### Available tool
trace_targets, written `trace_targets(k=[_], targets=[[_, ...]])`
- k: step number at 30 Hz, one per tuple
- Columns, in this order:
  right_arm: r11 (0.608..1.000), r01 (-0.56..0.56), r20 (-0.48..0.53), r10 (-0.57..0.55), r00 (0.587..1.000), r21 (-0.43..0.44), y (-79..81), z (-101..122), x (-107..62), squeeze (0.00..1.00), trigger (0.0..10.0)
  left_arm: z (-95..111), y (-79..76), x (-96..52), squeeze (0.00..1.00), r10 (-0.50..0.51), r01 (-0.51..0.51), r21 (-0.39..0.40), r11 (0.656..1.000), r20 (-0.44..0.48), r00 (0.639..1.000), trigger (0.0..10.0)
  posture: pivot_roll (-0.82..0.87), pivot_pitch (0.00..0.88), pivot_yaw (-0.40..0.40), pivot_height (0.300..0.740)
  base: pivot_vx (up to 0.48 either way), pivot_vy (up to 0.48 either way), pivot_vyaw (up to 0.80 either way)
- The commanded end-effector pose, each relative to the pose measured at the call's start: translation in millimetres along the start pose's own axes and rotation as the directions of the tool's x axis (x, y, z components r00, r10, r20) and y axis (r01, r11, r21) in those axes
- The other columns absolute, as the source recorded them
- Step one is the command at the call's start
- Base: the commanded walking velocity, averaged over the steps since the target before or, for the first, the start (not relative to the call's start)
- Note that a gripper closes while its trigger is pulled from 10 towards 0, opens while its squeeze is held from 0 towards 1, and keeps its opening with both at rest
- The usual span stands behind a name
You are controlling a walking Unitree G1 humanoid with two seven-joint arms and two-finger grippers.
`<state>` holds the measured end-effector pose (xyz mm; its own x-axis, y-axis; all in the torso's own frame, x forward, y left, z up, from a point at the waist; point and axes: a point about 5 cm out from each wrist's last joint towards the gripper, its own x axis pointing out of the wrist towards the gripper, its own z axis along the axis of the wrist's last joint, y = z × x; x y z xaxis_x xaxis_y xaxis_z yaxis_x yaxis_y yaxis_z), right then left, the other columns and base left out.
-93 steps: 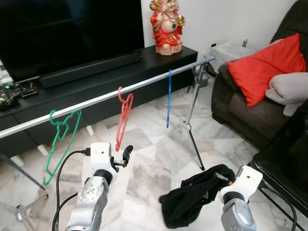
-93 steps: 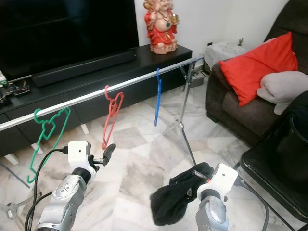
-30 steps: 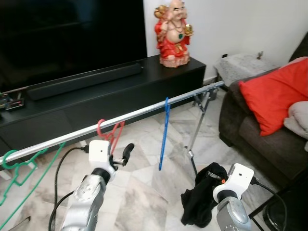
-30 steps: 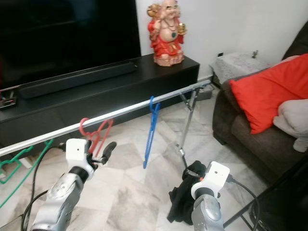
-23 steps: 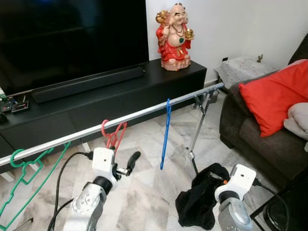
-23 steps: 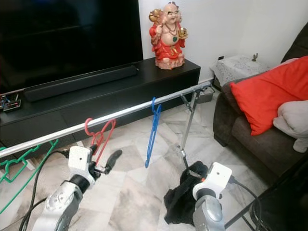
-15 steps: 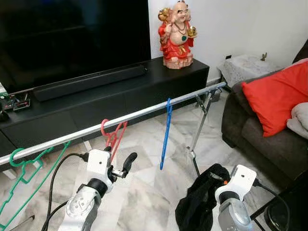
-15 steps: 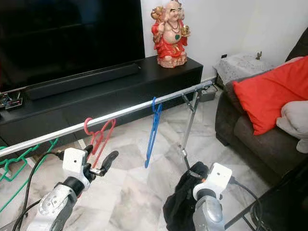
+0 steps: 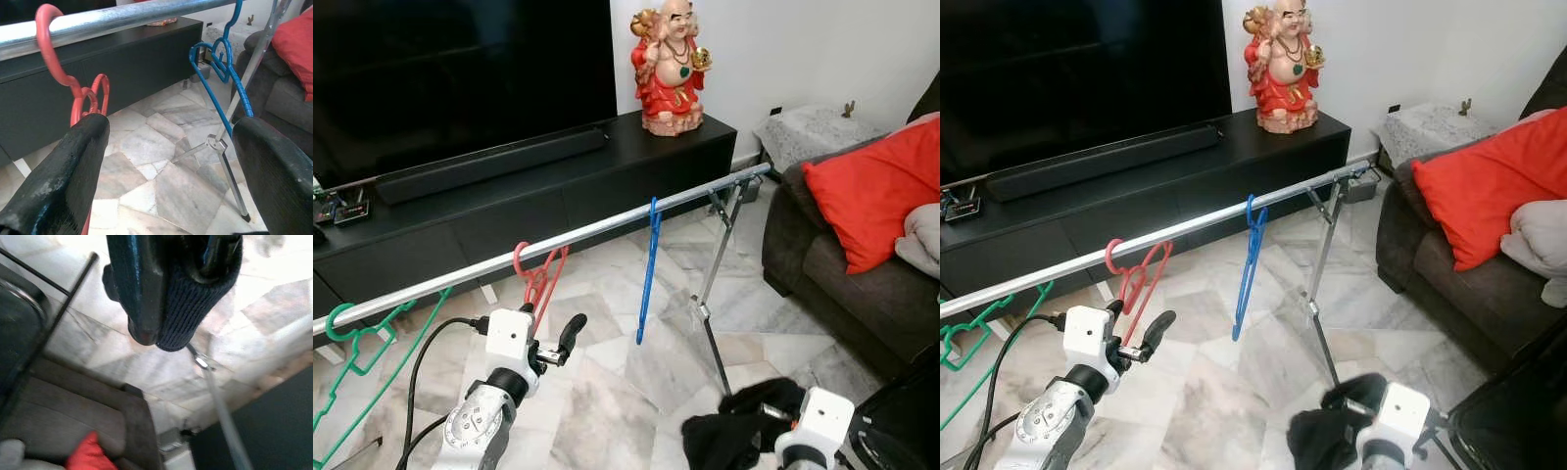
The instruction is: Hang hanger
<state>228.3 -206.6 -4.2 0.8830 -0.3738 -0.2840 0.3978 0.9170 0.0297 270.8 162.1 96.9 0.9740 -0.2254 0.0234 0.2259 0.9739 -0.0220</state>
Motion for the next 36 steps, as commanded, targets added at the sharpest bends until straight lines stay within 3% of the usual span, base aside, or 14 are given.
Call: trace_targets(k=[1,9,26,36], targets=[[1.0,0.023,0.037,-0.024,0.999,0.008,-1.8,3.9,0.3,0.0,10.0,4.6,5.2,-0.4,0.0,0.023,-0.023,0.014,1.0,0.016,1.0,10.0,0.05,0.025,0.074,0.74,0.0,0.0,0.0],[1.0,0.007,0.076,-0.006,0.997,-0.003,4.6,8.9,5.0,0.0,10.0,4.2,2.9,2.5,0.0,0.026,-0.026,-0.01,1.0,0.009,1.0,10.0,0.04,0.039,0.075,0.74,0.0,0.0,0.0],[1.0,-0.029,0.08,0.03,0.996,-0.005,12.8,9.2,7.6,0.0,10.0,5.1,-0.5,4.0,0.0,0.021,-0.021,-0.011,1.0,0.008,1.0,10.0,0.05,0.055,0.069,0.74,0.0,0.321,0.0],[0.999,-0.037,0.074,0.037,0.997,-0.009,14.2,8.6,8.9,0.0,10.0,8.4,-8.2,5.5,0.0,-0.032,0.032,-0.018,0.999,0.026,0.999,10.0,0.05,0.059,0.064,0.74,0.0,0.0,0.0]])
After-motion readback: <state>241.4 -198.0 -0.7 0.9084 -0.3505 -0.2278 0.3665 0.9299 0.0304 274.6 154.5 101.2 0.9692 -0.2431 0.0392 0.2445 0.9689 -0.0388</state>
